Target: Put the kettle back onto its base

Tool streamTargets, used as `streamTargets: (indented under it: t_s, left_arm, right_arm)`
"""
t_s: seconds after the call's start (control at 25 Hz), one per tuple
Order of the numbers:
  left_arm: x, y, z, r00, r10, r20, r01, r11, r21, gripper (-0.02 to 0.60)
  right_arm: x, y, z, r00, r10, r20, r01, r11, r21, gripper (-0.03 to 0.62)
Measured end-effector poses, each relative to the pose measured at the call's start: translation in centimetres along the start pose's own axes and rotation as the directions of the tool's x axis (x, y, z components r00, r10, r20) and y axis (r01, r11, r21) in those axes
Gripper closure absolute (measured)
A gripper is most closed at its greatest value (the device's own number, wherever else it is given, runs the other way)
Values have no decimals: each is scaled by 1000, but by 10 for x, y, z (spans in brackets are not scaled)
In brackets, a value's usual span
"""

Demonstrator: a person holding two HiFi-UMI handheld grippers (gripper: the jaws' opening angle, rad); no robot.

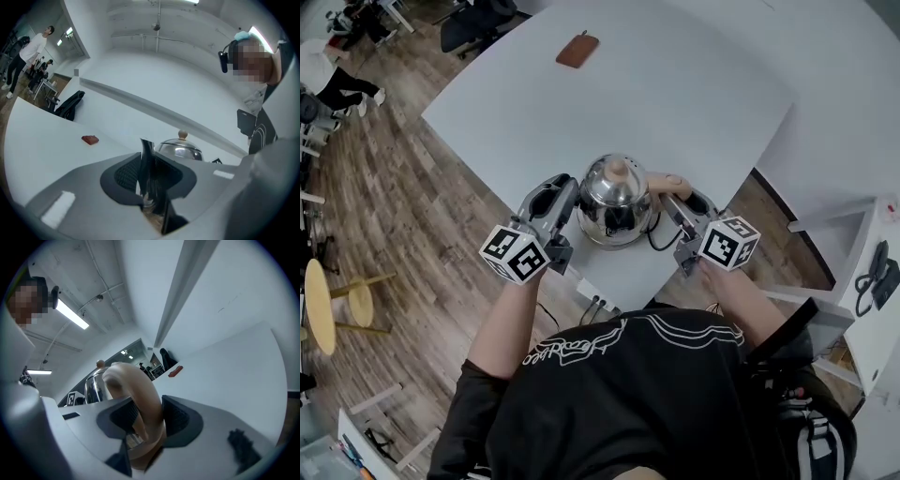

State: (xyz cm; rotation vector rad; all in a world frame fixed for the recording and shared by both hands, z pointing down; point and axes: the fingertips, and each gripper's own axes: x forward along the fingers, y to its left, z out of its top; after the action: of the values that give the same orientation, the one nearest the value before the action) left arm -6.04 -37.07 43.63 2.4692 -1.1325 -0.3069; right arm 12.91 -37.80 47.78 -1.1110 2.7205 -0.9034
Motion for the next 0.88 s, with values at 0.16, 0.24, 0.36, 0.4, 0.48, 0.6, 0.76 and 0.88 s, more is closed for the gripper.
streamTargets:
  t_s: [0.16,0.24,0.36,0.4,0.48,0.6,0.76,0.88]
  left_arm:
    - [3,9,-7,1000,6,10,-6,1000,31,518]
    - [3,12,-9,1000,14,5,-15,999,38,518]
    - [1,13,-12,1000,20,5,-20,999,45,517]
    - [1,13,-12,1000,21,12,-22,999,45,517]
    - [-1,13,-13,999,28,28,-29,999,43,517]
    - [-4,12,-15,998,36,42,-37,999,33,517]
    - [-5,12,-17,998,35,54,-36,999,15,515]
    - [-6,12,-20,998,35,43,-35,999,4,515]
  right_arm:
    - [8,-8,-7,999,4,-35,-6,998,-62,441]
    - [10,-9,-12,999,5,-48,-9,997,-81,444]
    - [12,-11,-18,998,5,-57,-11,995,-97,448]
    - [12,-11,-19,998,6,-58,-11,995,-95,450]
    - [12,-11,-19,998,7,-56,-12,996,-90,450]
    - [12,-12,-17,999,6,-54,-11,996,-91,448]
    - [13,-13,-13,999,5,-53,-10,995,-102,448]
    - [13,-13,-14,998,5,-61,-13,992,-126,450]
